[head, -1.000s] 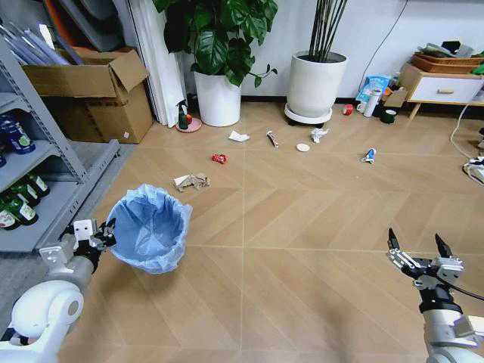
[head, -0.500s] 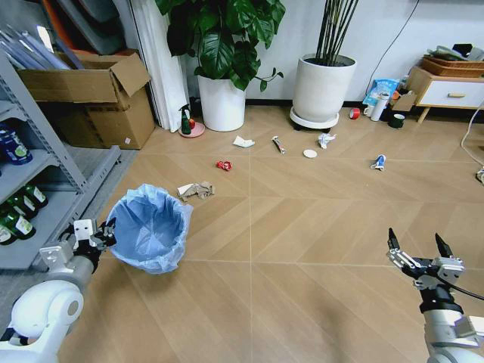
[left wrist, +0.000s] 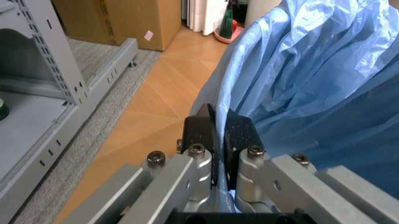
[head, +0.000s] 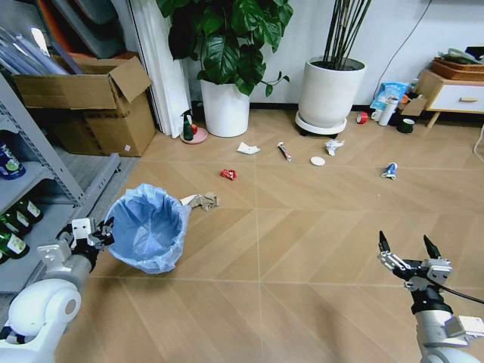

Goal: Pick up the trash bin and place the garbage on the floor into it.

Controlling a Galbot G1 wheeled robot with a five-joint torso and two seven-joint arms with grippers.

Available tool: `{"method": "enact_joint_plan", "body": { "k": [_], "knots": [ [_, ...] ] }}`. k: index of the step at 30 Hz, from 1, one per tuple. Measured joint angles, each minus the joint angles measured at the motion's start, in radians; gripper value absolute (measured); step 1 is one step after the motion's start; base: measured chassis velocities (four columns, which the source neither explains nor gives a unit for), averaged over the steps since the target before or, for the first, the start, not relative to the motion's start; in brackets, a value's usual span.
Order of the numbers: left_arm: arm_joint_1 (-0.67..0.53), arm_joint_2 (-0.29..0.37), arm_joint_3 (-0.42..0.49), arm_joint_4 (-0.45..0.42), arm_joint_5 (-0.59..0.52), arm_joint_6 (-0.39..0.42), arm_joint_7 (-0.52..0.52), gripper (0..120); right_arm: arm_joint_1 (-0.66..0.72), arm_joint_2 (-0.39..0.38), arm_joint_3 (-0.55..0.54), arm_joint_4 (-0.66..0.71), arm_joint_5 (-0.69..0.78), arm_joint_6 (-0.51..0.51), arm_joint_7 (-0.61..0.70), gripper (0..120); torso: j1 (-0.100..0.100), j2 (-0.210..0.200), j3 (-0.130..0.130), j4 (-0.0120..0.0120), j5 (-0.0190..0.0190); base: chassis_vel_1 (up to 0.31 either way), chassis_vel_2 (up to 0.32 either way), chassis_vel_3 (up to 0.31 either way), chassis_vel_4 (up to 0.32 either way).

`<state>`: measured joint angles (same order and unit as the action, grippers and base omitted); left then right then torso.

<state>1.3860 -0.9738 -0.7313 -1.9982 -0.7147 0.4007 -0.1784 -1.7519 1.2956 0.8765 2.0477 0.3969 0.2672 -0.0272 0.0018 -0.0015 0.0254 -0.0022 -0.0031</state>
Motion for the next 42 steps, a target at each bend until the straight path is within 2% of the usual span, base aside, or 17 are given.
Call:
{"method": "enact_joint_plan", "body": {
  "k": [42],
  "knots": [
    [-0.019,-0.006,0.021,0.026,0.003,-0.002,0.007,0,-0.010,-0.012,0.024,0.020,0.006,0.000,0.001,100,0.000,0.000,0.000,0.0000,-0.0001,-0.085,0.201,0.086,-0.200]
  ]
}}
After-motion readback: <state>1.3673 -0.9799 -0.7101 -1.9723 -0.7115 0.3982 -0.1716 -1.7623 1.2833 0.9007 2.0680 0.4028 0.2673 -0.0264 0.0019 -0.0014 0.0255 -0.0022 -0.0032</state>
